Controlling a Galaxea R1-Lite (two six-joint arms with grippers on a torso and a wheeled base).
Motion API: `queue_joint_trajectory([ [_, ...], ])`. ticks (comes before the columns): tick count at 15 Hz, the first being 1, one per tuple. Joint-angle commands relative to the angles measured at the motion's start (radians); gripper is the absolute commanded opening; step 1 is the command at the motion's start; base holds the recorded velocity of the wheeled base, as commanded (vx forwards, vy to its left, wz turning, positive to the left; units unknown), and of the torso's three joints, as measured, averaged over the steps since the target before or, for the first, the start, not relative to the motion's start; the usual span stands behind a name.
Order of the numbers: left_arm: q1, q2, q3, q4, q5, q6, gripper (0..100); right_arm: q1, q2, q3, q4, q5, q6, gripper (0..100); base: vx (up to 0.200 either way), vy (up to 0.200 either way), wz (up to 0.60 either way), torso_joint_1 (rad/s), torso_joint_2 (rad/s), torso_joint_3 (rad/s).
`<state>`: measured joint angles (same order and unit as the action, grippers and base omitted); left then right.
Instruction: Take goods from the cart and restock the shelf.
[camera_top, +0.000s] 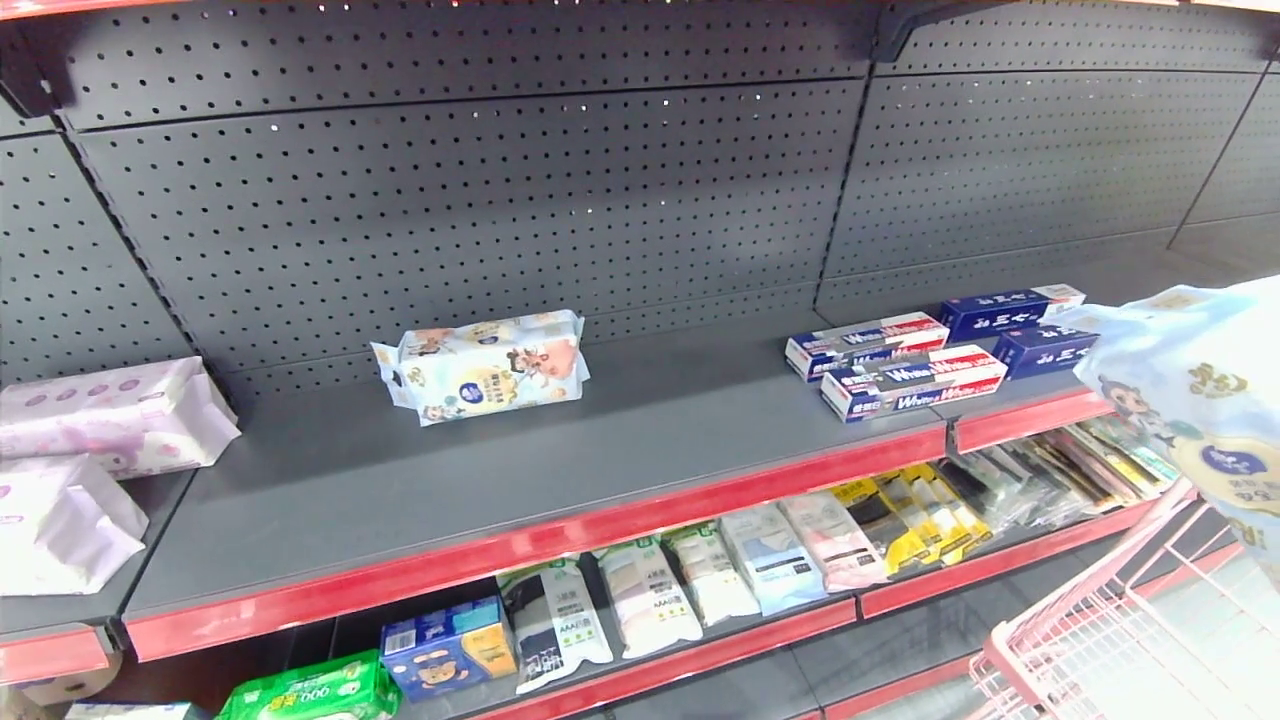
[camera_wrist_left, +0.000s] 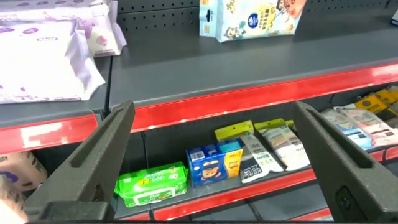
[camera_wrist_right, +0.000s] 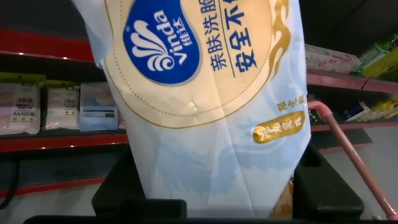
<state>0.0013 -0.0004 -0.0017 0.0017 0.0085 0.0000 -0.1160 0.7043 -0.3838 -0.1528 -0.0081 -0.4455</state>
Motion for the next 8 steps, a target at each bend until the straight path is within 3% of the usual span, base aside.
queue_joint_trajectory([
  [1, 0.000, 0.000, 0.000, 0.000, 0.001, 0.000, 100, 0.001, 0.009, 0.003, -0.001, 0.000, -0.001, 0, 0.000, 0.000, 0.60, 0.002, 0.01, 0.007],
  [4, 0.000, 0.000, 0.000, 0.000, 0.001, 0.000, 100, 0.002, 0.014, 0.008, -0.001, 0.000, -0.002, 0, 0.000, 0.000, 0.60, 0.009, 0.00, 0.007],
  [8, 0.000, 0.000, 0.000, 0.000, 0.001, 0.000, 100, -0.001, 0.008, 0.002, -0.002, 0.000, -0.007, 0, 0.000, 0.000, 0.00, 0.000, 0.00, 0.000],
])
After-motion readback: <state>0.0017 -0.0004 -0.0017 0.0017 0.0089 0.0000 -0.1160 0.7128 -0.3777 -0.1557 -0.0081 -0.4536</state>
